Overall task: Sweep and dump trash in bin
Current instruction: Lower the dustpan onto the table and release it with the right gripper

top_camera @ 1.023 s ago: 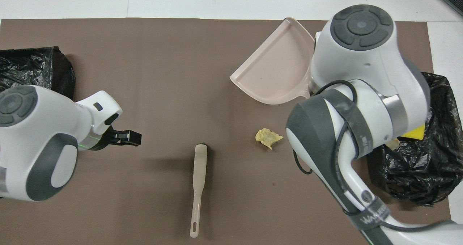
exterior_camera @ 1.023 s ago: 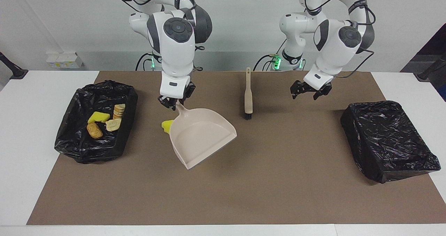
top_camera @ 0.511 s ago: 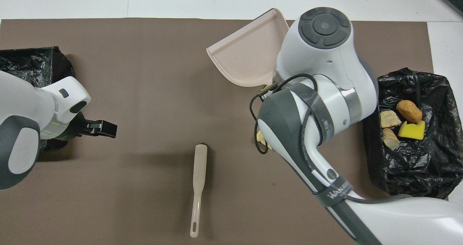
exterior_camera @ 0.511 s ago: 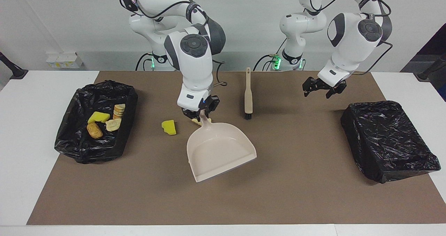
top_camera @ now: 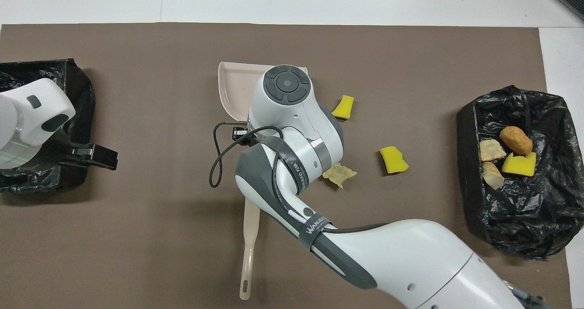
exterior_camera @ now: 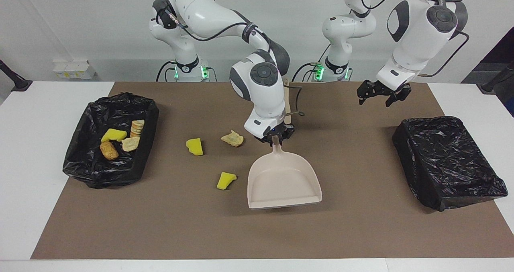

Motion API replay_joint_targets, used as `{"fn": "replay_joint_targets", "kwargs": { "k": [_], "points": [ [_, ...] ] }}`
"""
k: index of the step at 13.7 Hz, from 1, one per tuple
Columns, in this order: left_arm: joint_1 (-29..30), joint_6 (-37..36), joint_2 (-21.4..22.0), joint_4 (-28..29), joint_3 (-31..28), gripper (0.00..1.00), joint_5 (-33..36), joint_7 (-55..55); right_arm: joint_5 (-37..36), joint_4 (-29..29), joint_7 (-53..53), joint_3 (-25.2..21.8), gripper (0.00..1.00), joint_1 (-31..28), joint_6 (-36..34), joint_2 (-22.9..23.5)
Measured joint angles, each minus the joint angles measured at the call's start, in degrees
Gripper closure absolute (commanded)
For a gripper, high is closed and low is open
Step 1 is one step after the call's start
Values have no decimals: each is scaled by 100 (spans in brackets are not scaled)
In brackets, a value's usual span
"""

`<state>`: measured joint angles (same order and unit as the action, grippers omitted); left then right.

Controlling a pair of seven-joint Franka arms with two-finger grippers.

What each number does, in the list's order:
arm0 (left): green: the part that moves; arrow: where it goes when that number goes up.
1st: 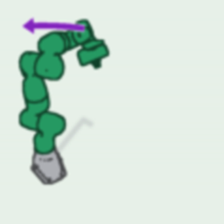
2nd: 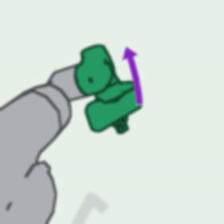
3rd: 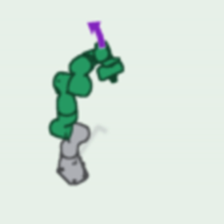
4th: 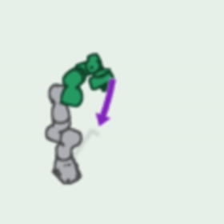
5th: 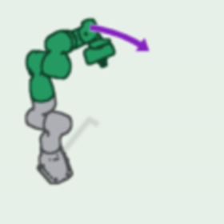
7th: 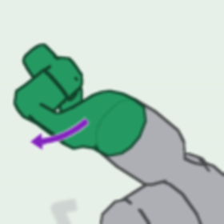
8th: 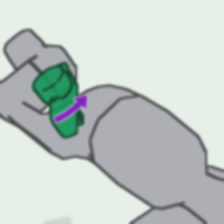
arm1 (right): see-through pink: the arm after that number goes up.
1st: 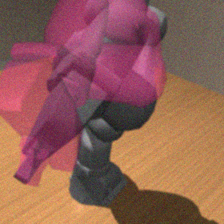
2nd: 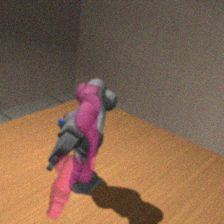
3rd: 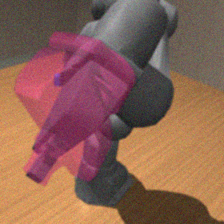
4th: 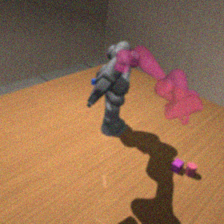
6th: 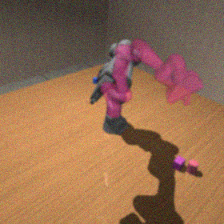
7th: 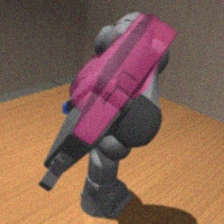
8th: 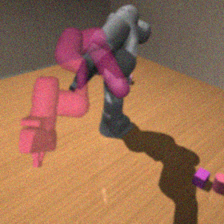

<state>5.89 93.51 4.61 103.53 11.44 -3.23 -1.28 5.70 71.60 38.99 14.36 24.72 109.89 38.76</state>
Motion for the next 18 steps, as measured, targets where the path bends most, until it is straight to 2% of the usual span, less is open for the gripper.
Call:
{"fn": "replay_joint_targets", "kwargs": {
  "k": [7, 8, 9, 13, 16, 18],
  "points": [
    [101, -314, 17, -453, -57, 0, 1, -12, 24, 61, -40, 0, 100, 6, 22, 272],
    [102, -316, 17, -457, -57, 0, 1, -12, 24, 57, -89, 0, 84, -16, 22, 271],
    [102, -320, 17, -470, -55, 0, 1, -12, 24, 57, -130, 0, 1, -32, 22, 271],
    [20, -421, 19, -709, -94, 0, 4, -13, 23, 33, -585, -1, 0, -48, 24, 256],
    [-557, -492, 13, -817, -610, 0, 37, -13, 32, -5, -520, 0, 0, -74, -33, -6],
    [-943, -581, -1, -898, -977, 0, 47, -13, 40, 27, -471, 7, 0, -98, -370, -309]
  ]
}}
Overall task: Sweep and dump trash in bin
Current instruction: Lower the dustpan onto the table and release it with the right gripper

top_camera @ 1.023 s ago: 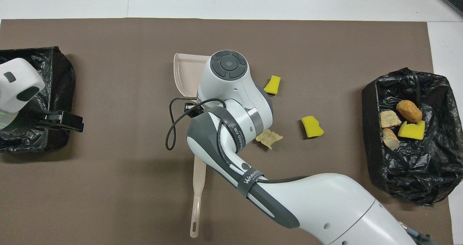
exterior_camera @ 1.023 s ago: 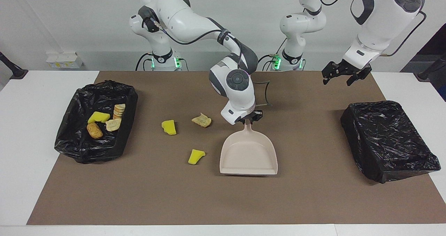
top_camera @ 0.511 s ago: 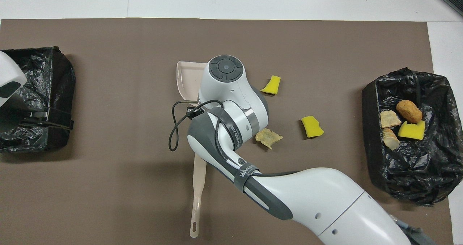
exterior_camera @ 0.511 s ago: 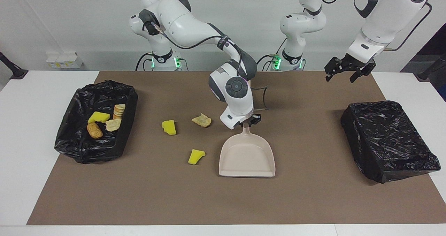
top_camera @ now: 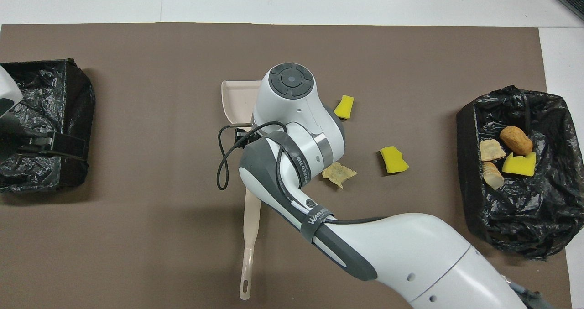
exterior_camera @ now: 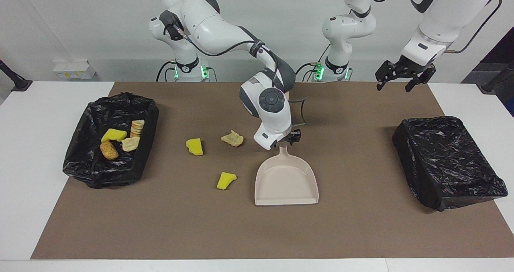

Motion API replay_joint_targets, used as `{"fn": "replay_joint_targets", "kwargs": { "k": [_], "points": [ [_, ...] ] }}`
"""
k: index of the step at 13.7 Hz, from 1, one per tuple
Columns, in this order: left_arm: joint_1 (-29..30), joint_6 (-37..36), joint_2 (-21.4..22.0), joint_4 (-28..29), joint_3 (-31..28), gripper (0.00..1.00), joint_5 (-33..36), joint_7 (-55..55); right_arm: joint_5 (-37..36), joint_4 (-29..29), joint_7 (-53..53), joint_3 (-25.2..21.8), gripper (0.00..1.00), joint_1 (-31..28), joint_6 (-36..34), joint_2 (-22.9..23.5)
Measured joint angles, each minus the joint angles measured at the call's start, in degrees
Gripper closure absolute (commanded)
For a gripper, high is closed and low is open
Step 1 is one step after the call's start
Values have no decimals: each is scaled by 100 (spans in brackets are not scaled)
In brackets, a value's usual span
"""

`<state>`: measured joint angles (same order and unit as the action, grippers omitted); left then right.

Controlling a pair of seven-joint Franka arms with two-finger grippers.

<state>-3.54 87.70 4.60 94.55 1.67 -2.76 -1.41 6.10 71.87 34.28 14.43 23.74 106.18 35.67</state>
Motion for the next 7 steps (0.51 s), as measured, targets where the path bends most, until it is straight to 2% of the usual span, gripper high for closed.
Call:
{"fn": "replay_joint_targets", "kwargs": {
  "k": [3, 5, 7],
  "points": [
    [-263, -2, -33, -29, -190, 0, 7, 0, 160, 644, 167, 36, 0, 141, -229, -592],
    [-369, 1, -41, -35, -241, 0, 14, 0, 546, 1357, 412, 54, 0, 306, -215, -1106],
    [-551, 7, -41, -40, -452, 0, 30, 0, 875, 2213, 611, 64, 0, 549, 105, -1660]
  ]
}}
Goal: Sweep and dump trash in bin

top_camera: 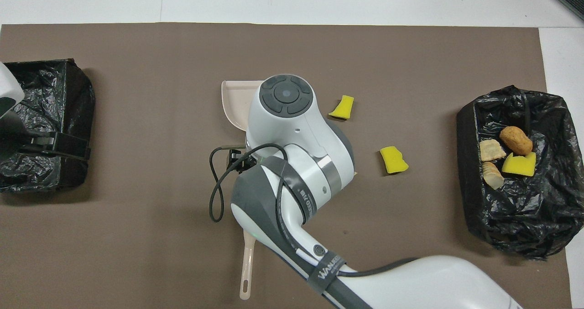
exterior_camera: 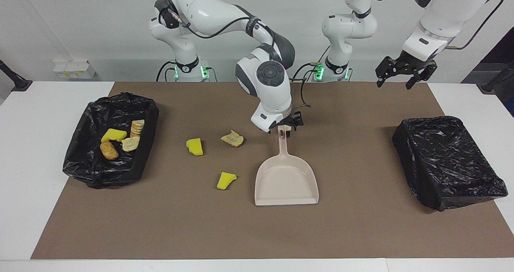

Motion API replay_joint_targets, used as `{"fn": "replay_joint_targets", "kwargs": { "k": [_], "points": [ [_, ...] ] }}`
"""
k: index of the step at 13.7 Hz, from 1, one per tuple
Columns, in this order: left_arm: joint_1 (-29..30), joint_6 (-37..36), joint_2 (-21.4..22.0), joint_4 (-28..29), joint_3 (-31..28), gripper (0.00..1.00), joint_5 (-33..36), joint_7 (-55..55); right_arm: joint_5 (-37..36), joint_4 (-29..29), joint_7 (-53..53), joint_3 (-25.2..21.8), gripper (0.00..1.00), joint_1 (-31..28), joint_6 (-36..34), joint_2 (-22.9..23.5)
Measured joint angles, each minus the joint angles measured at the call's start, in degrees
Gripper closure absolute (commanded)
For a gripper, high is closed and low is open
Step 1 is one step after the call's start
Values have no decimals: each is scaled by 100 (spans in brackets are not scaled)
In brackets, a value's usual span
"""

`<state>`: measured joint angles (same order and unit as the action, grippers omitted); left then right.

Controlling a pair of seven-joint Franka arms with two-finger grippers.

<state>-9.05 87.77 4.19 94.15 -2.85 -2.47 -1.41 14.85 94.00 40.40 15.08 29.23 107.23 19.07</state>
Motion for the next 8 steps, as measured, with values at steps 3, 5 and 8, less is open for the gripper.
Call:
{"fn": "replay_joint_targets", "kwargs": {
  "k": [3, 5, 8],
  "points": [
    [-45, 2, 0, -5, -107, 0, 10, 0, 392, 1597, 106, 4, 0, 396, 953, -812],
    [-45, -1, 0, -5, -126, 0, 21, 0, 606, 2302, 106, 7, 0, 702, 1315, -1158],
    [-45, -15, -1, 3, -153, 0, 27, -74, 655, 2759, 225, 8, 0, 1086, 1904, -1279]
  ]
}}
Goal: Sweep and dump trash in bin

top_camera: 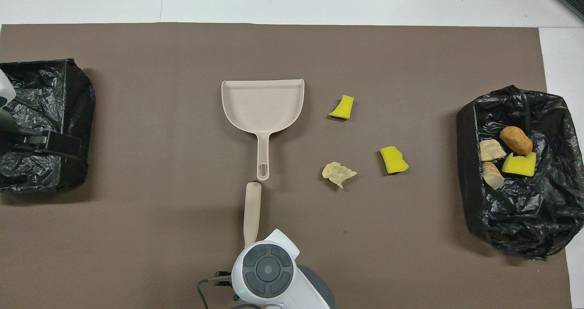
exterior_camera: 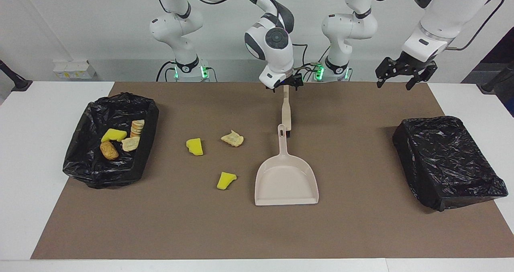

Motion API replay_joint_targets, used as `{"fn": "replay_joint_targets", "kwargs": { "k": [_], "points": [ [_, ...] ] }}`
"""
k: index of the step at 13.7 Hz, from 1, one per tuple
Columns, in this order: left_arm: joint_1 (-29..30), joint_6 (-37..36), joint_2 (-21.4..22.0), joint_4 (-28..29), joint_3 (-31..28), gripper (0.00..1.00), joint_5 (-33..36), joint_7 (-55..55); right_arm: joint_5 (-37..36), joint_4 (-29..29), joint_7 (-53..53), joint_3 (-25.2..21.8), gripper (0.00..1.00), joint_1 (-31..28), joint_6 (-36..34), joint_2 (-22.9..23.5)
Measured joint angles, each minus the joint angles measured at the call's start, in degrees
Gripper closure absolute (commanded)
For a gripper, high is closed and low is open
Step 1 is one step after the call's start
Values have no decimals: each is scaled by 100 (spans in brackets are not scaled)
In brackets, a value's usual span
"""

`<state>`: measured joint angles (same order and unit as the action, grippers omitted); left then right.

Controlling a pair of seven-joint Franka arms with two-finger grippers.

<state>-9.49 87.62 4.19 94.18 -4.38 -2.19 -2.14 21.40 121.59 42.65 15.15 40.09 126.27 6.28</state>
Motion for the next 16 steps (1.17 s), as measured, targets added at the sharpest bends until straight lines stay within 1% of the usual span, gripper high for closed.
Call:
{"fn": "replay_joint_targets", "kwargs": {
  "k": [3, 4, 5, 6, 7, 9, 10, 11, 16],
  "points": [
    [5, -1, -19, 21, -27, 0, 12, -143, 0, 316, -13, -3, 0, 74, 431, 12],
    [5, -1, -28, 21, -33, 0, 15, -149, 0, 356, -54, -9, 3, 74, 529, 26],
    [10, -1, -34, 21, -37, 0, 18, -150, 0, 374, -102, -14, 9, 74, 626, 40],
    [37, -1, -35, 21, -47, 0, 25, -150, 0, 382, -153, -20, 28, 74, 704, 55],
    [100, -1, -35, 21, -57, 0, 28, -151, 0, 382, -187, -23, 42, 74, 729, 60],
    [187, -5, -35, 21, -83, 0, 28, -172, 0, 382, -210, -23, 80, 74, 744, 60],
    [191, -19, -35, 21, -88, 0, 28, -175, 0, 382, -211, -23, 92, 74, 745, 60],
    [189, -29, -35, 21, -78, 0, 28, -175, 0, 382, -211, -24, 100, 74, 747, 60],
    [238, -51, 36, -9, -79, 0, 30, -175, -4, 332, -238, -63, 100, 44, 754, 101]
  ]
}}
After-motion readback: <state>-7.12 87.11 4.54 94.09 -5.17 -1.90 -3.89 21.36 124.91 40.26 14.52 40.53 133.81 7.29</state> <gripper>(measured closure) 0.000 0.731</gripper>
